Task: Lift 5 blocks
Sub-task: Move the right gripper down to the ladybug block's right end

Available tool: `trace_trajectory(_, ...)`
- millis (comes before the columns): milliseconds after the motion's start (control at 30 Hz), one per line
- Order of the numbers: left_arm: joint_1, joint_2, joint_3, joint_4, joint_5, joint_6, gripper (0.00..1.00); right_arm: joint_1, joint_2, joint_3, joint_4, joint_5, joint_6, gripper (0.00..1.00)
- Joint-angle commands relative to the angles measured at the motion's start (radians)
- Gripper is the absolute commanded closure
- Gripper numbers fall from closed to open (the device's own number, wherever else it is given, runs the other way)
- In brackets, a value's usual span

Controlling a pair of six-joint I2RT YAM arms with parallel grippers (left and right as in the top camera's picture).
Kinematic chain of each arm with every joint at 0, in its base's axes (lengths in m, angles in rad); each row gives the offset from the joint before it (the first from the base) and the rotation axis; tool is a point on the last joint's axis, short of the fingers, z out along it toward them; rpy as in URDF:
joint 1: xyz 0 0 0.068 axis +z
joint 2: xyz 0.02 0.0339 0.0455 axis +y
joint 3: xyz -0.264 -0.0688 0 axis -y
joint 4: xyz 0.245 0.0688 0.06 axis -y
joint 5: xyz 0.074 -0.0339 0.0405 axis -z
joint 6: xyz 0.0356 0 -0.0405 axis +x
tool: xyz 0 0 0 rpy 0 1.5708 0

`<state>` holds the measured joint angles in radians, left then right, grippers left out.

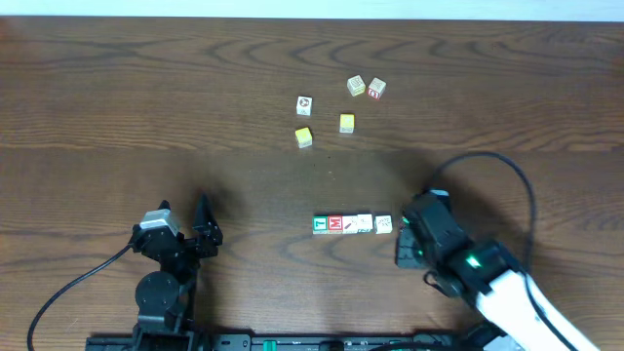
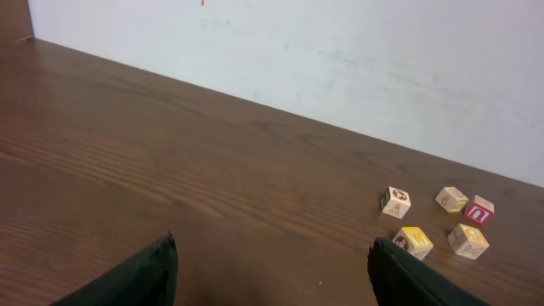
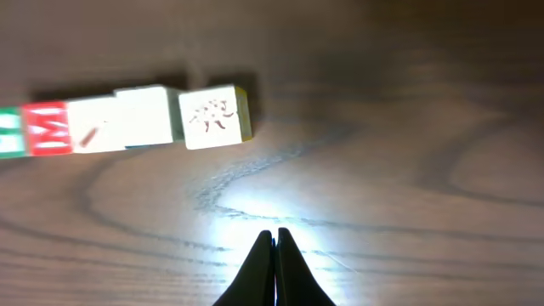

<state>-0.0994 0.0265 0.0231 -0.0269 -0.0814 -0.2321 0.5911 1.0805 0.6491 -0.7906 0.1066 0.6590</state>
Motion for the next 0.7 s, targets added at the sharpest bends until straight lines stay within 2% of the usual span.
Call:
trace_trajectory(0,-0.001,-0.001,-0.019,-0.04,-0.016,0.002,0.28,0.0,0.158,0.004,0.051,-0.083,0.009,0.99)
trace_trajectory(200,-0.001,-0.001,-0.019,-0.04,-0.016,0.002,0.28,0.002,0.311,0.004,0.151,-0.12,0.006,0.99)
trace_trajectory(667,-0.001,-0.001,-0.019,-0.04,-0.016,0.002,0.28,0.005,0.316,0.005,0.202,-0.072,-0.01,0.99)
